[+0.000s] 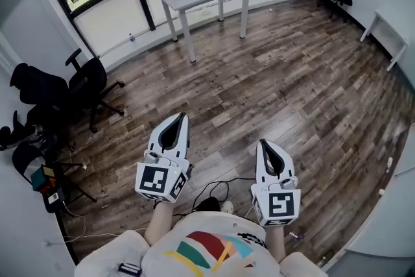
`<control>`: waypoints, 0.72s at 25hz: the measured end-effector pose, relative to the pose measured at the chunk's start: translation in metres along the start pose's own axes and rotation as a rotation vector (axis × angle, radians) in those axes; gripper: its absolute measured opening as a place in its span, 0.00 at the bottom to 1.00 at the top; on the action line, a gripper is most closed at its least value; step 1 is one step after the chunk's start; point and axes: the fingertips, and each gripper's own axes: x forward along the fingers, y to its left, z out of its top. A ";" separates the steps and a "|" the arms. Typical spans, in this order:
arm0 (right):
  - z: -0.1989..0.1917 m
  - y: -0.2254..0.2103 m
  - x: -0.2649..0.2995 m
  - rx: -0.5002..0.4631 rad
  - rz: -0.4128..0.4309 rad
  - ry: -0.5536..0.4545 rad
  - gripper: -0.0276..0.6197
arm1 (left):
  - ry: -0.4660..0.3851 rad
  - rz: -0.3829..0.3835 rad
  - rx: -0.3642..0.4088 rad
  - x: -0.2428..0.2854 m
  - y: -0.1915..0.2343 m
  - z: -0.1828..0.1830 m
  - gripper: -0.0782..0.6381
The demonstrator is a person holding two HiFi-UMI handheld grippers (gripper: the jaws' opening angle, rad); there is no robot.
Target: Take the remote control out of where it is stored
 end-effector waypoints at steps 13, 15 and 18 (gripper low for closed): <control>-0.025 -0.062 -0.036 0.029 -0.142 0.042 0.04 | -0.058 -0.038 -0.058 0.033 -0.030 -0.009 0.12; -0.021 -0.074 -0.030 0.015 -0.162 0.024 0.04 | -0.102 -0.046 -0.067 0.051 -0.026 -0.005 0.12; -0.015 -0.089 -0.009 -0.048 -0.197 0.018 0.04 | -0.139 -0.047 -0.082 0.078 -0.011 -0.005 0.12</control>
